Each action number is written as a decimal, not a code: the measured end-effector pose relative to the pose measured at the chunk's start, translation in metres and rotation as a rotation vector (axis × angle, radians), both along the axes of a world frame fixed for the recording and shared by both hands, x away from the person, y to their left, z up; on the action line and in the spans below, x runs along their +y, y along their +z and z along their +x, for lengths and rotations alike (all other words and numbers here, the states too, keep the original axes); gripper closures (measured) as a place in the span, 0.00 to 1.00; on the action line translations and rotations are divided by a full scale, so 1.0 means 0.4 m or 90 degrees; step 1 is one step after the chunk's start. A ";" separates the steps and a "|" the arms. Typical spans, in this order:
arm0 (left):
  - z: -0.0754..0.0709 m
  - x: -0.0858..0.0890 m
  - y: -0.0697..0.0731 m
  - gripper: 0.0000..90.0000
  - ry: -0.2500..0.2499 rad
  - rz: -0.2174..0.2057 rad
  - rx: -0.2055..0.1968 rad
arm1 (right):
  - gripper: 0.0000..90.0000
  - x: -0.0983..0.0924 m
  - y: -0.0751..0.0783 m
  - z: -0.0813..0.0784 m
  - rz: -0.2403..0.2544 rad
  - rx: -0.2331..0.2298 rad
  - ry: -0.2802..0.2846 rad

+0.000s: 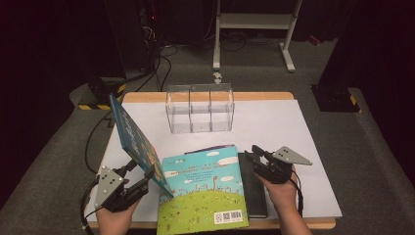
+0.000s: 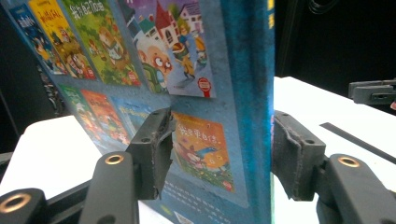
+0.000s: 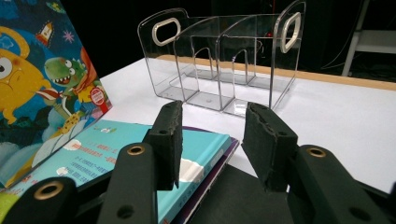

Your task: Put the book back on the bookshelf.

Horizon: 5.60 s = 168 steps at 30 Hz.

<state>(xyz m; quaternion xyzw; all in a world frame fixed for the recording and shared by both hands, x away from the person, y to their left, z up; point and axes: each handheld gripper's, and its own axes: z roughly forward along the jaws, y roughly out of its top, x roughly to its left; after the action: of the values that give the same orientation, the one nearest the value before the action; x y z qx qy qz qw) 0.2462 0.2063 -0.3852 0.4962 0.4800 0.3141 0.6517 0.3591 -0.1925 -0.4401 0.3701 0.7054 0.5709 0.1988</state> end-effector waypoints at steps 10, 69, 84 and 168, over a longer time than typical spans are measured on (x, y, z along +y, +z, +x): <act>-0.017 0.067 0.015 0.61 0.047 -0.004 -0.011 | 0.63 0.011 0.000 0.009 0.002 -0.001 0.003; -0.009 0.215 0.008 0.87 0.083 -0.053 -0.010 | 0.63 0.012 -0.009 0.004 -0.002 0.008 0.000; 0.019 0.203 0.002 0.86 0.088 -0.049 -0.012 | 0.63 0.002 -0.014 -0.008 -0.009 0.009 -0.007; 0.403 -0.042 0.095 0.92 0.069 -0.080 -0.097 | 0.64 -0.086 -0.017 -0.073 0.000 0.020 -0.046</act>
<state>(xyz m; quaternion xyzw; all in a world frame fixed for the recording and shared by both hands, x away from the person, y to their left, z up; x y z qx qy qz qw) 0.4073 0.1894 -0.3474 0.4025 0.4741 0.3549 0.6981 0.3299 -0.2268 -0.4471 0.4041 0.6944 0.5578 0.2083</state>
